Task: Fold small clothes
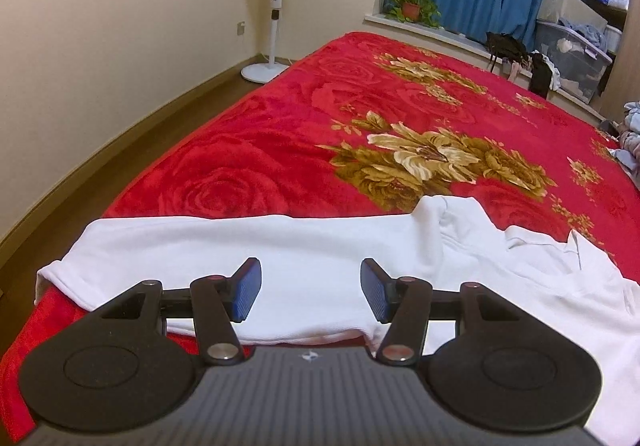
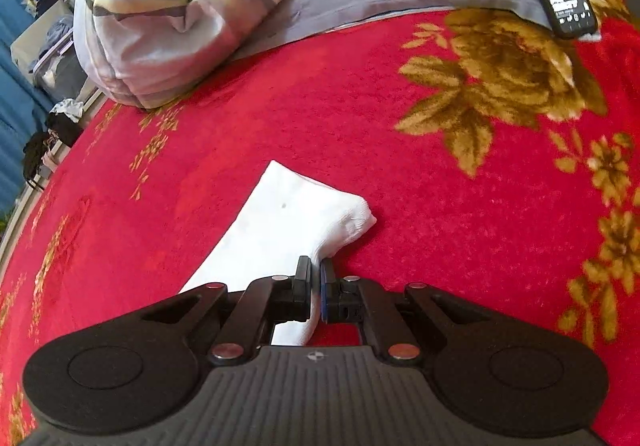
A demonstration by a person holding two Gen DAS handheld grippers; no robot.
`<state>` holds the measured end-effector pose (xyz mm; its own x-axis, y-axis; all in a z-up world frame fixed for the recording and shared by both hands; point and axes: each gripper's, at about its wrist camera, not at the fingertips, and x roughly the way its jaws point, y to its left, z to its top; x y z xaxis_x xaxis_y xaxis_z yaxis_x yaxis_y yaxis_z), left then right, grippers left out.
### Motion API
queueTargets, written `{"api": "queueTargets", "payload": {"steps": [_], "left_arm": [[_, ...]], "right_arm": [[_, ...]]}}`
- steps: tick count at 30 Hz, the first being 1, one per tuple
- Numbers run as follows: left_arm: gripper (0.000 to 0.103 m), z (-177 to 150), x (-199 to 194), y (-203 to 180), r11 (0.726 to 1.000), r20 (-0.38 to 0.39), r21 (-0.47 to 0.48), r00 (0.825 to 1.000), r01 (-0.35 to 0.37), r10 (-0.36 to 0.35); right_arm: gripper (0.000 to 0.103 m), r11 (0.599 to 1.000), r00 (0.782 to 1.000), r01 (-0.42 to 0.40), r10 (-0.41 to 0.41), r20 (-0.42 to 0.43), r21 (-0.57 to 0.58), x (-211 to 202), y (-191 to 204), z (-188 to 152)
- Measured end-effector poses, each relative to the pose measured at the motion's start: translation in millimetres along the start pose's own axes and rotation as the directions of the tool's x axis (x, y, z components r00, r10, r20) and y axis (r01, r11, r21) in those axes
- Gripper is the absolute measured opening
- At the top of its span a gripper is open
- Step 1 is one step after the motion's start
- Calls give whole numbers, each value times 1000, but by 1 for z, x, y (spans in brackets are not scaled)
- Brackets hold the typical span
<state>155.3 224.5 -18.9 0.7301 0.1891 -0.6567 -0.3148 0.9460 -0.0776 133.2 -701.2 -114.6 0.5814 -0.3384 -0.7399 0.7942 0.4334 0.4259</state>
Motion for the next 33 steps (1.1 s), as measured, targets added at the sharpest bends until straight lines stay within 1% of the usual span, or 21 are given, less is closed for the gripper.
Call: {"api": "queueTargets", "payload": {"steps": [4, 7, 8, 10, 11, 14, 16, 17, 18, 19, 20, 21, 22, 24, 25, 26, 27, 28, 30, 31, 33], "left_arm": [[61, 1, -2, 1, 1000, 3, 0, 1000, 1, -1], [61, 1, -3, 3, 1000, 2, -12, 1000, 1, -1], [61, 2, -3, 4, 1000, 1, -19, 1000, 3, -3], [61, 4, -6, 7, 999, 3, -38, 1000, 17, -17], [61, 5, -7, 7, 999, 6, -45, 1000, 24, -23], [61, 9, -10, 10, 997, 12, -58, 999, 42, -41], [61, 10, -11, 13, 997, 9, -69, 999, 42, -42], [61, 10, -10, 14, 996, 2, -79, 999, 45, -45], [61, 10, -8, 17, 994, -10, -96, 998, 55, -56], [61, 10, -6, 18, 992, -21, -109, 998, 65, -67], [61, 10, -4, 19, 990, -35, -121, 996, 79, -83], [61, 10, -3, 20, 988, -44, -126, 995, 88, -94], [61, 10, -2, 19, 987, -52, -128, 994, 93, -100], [61, 9, 0, 18, 986, -62, -129, 992, 104, -113], [61, 8, 2, 18, 984, -68, -137, 989, 118, -128], [60, 8, 3, 17, 980, -78, -149, 986, 135, -148], [58, 7, 5, 16, 975, -88, -160, 982, 153, -168], [55, 6, 8, 14, 972, -98, -166, 978, 169, -187], [44, 3, 14, 6, 963, -121, -171, 965, 210, -232], [42, 1, 17, 0, 959, -134, -167, 958, 229, -252], [37, -2, 23, -14, 954, -154, -143, 946, 263, -284]], "right_arm": [[4, 998, 997, -12, 16, 70, -60, -19, 27, 0], [4, 967, 980, -110, 144, 135, -230, -53, 81, -11], [4, 942, 966, -158, 209, 150, -296, -69, 103, -18], [4, 870, 921, -261, 354, 160, -419, -109, 149, -41], [4, 822, 890, -314, 429, 154, -475, -132, 172, -57], [4, 608, 745, -513, 666, 37, -606, -203, 242, -128], [4, 446, 629, -637, 772, -90, -629, -243, 277, -180], [4, 350, 557, -712, 809, -187, -608, -262, 294, -213], [4, 281, 504, -769, 820, -272, -575, -275, 306, -242], [7, 231, 463, -816, 810, -359, -530, -282, 316, -269], [12, 197, 432, -856, 780, -453, -478, -285, 325, -296], [20, 180, 413, -883, 736, -537, -434, -284, 331, -320], [21, 177, 407, -898, 683, -606, -403, -281, 333, -340], [21, 178, 417, -904, 567, -710, -388, -274, 331, -371], [21, 175, 426, -901, 534, -731, -397, -273, 328, -376], [21, 178, 451, -889, 509, -733, -422, -272, 323, -375], [21, 195, 496, -864, 483, -722, -464, -270, 316, -367], [22, 212, 527, -846, 467, -710, -488, -268, 313, -356], [25, 270, 577, -815, 454, -679, -512, -261, 298, -325], [28, 301, 608, -793, 448, -656, -529, -258, 288, -312], [29, 376, 701, -712, 428, -571, -593, -248, 270, -282]]}}
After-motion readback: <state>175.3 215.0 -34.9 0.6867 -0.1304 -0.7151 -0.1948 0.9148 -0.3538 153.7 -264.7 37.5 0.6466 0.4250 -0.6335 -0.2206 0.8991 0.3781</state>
